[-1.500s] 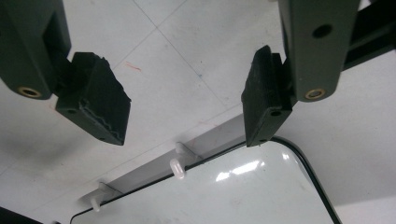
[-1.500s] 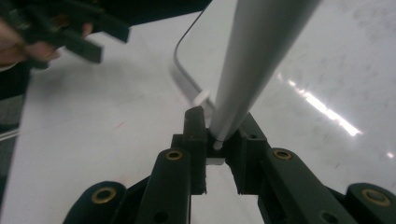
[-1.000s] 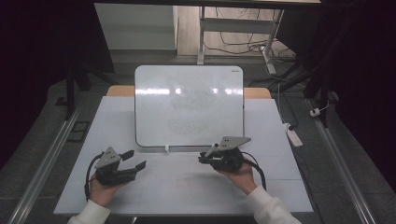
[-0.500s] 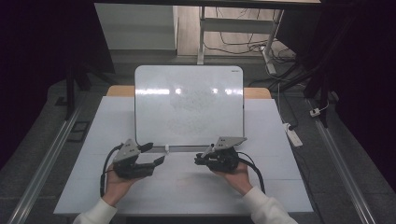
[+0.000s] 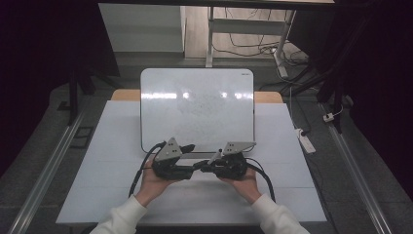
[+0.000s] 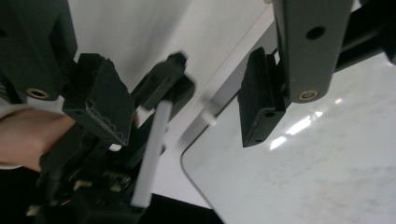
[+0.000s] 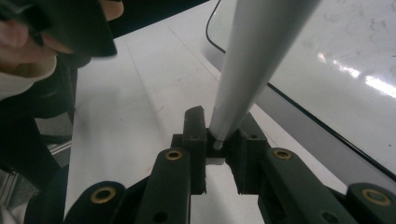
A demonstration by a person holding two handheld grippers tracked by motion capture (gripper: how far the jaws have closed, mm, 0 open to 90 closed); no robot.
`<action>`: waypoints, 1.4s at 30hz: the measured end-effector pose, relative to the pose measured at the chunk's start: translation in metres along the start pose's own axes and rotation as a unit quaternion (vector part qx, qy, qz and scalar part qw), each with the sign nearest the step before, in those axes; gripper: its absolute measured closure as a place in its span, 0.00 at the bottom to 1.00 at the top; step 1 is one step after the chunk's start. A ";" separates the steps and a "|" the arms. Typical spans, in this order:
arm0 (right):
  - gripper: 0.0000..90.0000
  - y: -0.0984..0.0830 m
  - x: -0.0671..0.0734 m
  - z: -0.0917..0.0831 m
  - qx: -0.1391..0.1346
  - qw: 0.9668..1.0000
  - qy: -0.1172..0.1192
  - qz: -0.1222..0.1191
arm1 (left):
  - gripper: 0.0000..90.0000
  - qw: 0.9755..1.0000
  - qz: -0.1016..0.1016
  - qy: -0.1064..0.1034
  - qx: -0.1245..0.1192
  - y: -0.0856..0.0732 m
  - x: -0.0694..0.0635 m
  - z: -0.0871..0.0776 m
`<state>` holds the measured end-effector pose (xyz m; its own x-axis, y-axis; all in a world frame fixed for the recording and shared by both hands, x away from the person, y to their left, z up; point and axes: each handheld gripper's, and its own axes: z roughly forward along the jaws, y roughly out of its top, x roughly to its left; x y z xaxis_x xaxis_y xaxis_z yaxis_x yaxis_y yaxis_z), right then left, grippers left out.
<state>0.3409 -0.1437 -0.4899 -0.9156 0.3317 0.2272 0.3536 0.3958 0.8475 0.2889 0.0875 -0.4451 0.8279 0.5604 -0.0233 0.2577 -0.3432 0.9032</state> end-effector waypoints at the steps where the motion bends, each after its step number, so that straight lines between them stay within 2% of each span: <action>1: 0.86 0.000 0.000 0.000 0.001 1.000 0.000 0.000 | 0.43 1.000 0.001 -0.006 -0.001 0.002 -0.001 0.003; 4: 0.86 0.000 0.000 0.002 0.001 1.000 0.003 0.001 | 0.48 1.000 0.007 -0.019 0.000 0.007 -0.004 0.011; 7: 0.86 0.000 0.001 0.003 0.002 1.000 0.005 0.002 | 0.52 1.000 0.013 -0.022 0.001 0.010 -0.006 0.018; 11: 0.86 0.000 0.002 0.003 0.003 1.000 0.006 0.000 | 0.63 1.000 0.017 -0.023 0.001 0.013 -0.007 0.025; 17: 0.86 0.000 0.003 0.004 0.004 1.000 0.010 0.000 | 0.86 0.999 0.027 -0.029 -0.002 0.014 -0.007 0.029; 20: 0.86 0.000 0.003 0.004 0.006 1.000 0.013 0.003 | 0.90 0.999 0.035 -0.023 0.001 0.014 -0.007 0.028; 26: 0.85 0.000 0.005 0.005 0.005 1.000 0.015 0.003 | 0.91 0.999 0.030 -0.025 -0.002 0.014 -0.004 0.023; 28: 0.80 0.000 0.008 0.002 -0.011 1.000 0.000 -0.009 | 0.91 0.999 0.032 -0.016 -0.008 0.014 -0.002 0.015; 31: 0.67 0.000 0.015 -0.010 -0.044 0.998 -0.036 -0.032 | 0.91 0.999 0.024 0.003 -0.020 0.013 0.010 -0.004; 34: 0.57 -0.002 0.014 -0.028 -0.074 0.993 -0.081 -0.042 | 0.91 0.999 0.003 0.021 -0.029 0.009 0.022 -0.020; 35: 0.55 -0.003 0.013 -0.032 -0.077 0.992 -0.092 -0.043 | 0.91 0.999 -0.003 0.027 -0.031 0.007 0.026 -0.025; 37: 0.52 -0.009 0.008 -0.044 -0.073 0.987 -0.130 -0.052 | 0.91 0.999 -0.012 0.037 -0.032 0.003 0.033 -0.033; 39: 0.51 -0.016 0.004 -0.054 -0.070 0.986 -0.146 -0.044 | 0.91 0.998 -0.016 0.045 -0.032 0.001 0.037 -0.039; 41: 0.50 -0.025 -0.002 -0.066 -0.065 0.982 -0.170 -0.045 | 0.91 0.998 -0.020 0.053 -0.031 -0.001 0.041 -0.042; 42: 0.49 -0.031 -0.005 -0.074 -0.058 0.978 -0.193 -0.049 | 0.91 0.998 -0.022 0.057 -0.030 -0.002 0.043 -0.044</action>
<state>0.3202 -0.2202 -0.4815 -0.7965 0.6036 -0.0371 0.2230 0.3502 0.9097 0.3024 0.1452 -0.4289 0.7540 0.6566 -0.0176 0.2586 -0.2721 0.9268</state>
